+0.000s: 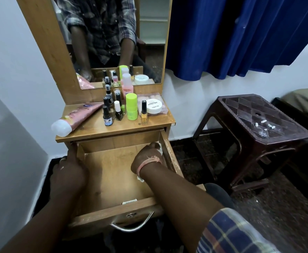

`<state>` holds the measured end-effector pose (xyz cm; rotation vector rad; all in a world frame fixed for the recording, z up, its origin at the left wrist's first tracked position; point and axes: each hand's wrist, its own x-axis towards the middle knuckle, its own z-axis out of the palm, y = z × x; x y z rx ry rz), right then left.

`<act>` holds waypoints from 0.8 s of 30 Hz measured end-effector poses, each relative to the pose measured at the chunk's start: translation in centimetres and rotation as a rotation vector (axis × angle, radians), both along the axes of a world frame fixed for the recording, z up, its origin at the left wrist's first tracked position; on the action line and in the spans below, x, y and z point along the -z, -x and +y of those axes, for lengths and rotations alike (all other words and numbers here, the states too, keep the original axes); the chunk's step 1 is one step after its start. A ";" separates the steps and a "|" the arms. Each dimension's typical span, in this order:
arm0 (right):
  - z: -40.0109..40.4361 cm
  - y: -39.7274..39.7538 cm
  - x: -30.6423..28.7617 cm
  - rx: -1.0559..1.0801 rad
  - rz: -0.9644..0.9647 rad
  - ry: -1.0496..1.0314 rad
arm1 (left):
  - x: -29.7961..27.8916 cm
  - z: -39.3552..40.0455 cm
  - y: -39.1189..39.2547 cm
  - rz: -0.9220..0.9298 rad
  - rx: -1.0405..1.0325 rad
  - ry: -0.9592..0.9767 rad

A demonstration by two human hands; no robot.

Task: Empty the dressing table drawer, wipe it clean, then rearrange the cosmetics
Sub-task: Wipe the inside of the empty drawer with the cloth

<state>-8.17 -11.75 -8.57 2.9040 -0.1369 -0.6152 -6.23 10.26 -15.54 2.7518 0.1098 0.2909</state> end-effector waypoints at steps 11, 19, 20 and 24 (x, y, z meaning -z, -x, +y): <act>1.2 3.0 0.4 -0.261 0.116 0.070 | -0.8 -1.0 0.9 -0.030 -0.033 0.008; -1.9 -0.3 -2.0 0.002 0.223 -0.369 | -1.1 -0.9 0.7 0.060 -0.060 0.037; -2.7 -1.1 -3.2 -0.017 0.225 -0.402 | -1.0 -0.8 0.7 0.053 -0.058 0.030; -4.8 -4.1 -5.7 -0.284 0.039 -0.362 | -0.4 -1.6 0.9 -0.015 -0.091 -0.116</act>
